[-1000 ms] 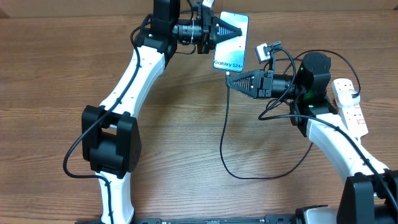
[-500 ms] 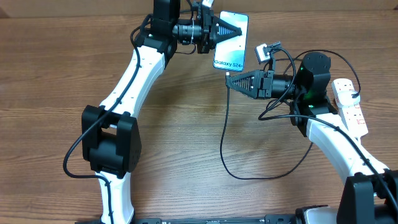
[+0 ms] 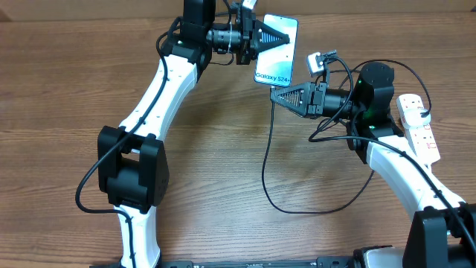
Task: Plug charger to phone and switch on socket
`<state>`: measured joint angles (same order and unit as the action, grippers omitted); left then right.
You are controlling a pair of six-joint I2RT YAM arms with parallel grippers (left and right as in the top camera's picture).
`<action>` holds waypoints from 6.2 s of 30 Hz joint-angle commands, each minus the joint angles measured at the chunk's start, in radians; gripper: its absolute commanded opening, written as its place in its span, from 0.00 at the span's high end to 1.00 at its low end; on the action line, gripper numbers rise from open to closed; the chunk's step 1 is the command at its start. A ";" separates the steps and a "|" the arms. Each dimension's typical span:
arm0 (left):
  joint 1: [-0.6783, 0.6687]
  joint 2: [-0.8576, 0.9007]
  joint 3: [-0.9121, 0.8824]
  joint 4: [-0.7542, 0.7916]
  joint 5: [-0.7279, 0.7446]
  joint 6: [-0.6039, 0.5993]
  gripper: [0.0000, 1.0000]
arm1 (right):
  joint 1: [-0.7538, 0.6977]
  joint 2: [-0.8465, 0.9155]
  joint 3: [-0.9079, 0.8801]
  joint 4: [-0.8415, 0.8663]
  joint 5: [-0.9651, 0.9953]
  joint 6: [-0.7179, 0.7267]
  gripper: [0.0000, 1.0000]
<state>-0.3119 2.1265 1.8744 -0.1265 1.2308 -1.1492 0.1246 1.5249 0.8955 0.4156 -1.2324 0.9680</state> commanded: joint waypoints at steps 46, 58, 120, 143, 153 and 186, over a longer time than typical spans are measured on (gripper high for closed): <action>-0.016 -0.027 0.013 0.008 0.045 0.072 0.96 | 0.001 -0.011 0.008 0.025 -0.002 0.019 0.96; -0.020 -0.027 0.013 0.007 0.051 0.033 0.96 | 0.001 -0.011 0.008 0.024 0.018 0.040 0.96; -0.108 -0.027 0.013 -0.266 0.255 0.360 0.96 | -0.002 -0.011 0.008 0.050 0.203 0.088 0.05; -0.079 -0.026 0.013 -0.468 0.029 0.561 0.96 | -0.129 -0.011 0.008 -0.069 -0.233 -0.133 0.00; -0.073 -0.026 0.013 -0.475 0.029 0.562 0.96 | -0.107 -0.010 0.007 -0.311 -0.198 -0.262 0.10; -0.057 -0.026 0.013 -0.500 0.124 0.562 0.96 | -0.002 -0.010 0.007 -0.429 -0.108 -0.420 0.86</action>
<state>-0.3786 2.1265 1.8832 -0.6285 1.2789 -0.5949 0.1188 1.5249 0.8852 -0.0181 -1.3563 0.5613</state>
